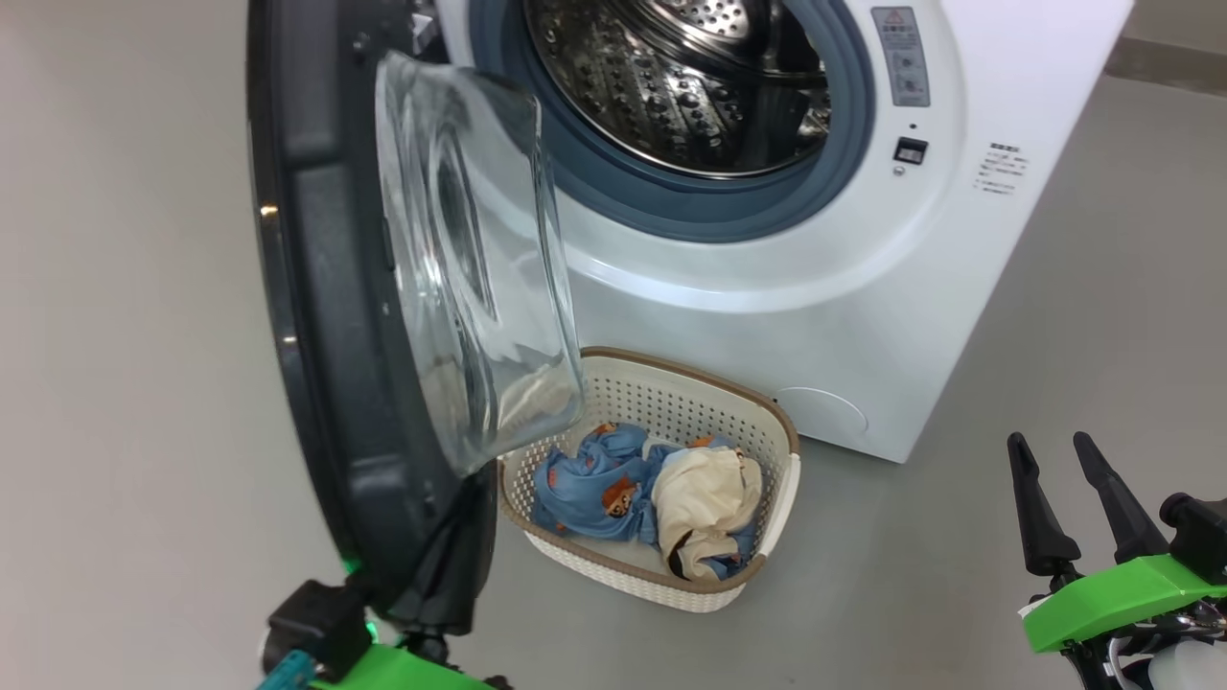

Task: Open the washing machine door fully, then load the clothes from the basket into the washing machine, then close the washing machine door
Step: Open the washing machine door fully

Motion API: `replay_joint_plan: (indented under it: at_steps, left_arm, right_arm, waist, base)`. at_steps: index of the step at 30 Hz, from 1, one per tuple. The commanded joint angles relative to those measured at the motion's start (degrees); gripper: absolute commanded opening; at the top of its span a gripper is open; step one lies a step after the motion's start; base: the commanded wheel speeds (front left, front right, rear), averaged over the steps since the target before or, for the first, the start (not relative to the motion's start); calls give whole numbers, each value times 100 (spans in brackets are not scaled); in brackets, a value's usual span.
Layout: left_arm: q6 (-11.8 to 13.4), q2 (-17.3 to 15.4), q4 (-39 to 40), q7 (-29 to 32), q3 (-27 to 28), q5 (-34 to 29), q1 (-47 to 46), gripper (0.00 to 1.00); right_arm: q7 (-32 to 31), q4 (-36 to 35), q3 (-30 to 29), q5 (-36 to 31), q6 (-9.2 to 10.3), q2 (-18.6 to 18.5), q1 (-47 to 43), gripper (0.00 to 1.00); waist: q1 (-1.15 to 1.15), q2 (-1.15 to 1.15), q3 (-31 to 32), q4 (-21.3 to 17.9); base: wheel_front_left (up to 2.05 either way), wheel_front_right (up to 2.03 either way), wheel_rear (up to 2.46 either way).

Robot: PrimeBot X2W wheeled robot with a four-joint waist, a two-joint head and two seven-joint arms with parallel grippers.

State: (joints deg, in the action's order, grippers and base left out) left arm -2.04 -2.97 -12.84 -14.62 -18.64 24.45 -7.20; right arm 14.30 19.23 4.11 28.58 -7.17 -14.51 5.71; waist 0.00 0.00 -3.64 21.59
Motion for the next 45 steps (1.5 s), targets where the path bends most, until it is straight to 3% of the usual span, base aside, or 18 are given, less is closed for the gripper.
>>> replay_joint_plan:
  at_steps: [1,25,40,45]
  left_arm:
    - [102,-150,150,-38,303,-59,-38,0]
    - [666,-963,-159,-10,1450,223,-246,0]
    - [665,-1296,-976,-36,2385,95,-945,0]
    - [533,-1354,-1184,-37,2796,-1,-1193,0]
  right_arm:
    - [70,-134,99,-19,-32,-100,133,100]
    - [70,-176,160,-10,-32,-161,108,100]
    - [70,-207,245,-19,-32,-372,361,100]
    - [70,-221,256,-9,-32,-450,449,100]
  waist:
    - [0,0,33,57]
    - [0,0,-37,329]
    - [0,0,-448,309]
    - [0,0,-604,269]
  base:
    - [0,0,0]
    - [0,0,0]
    - [0,0,0]
    - [0,0,0]
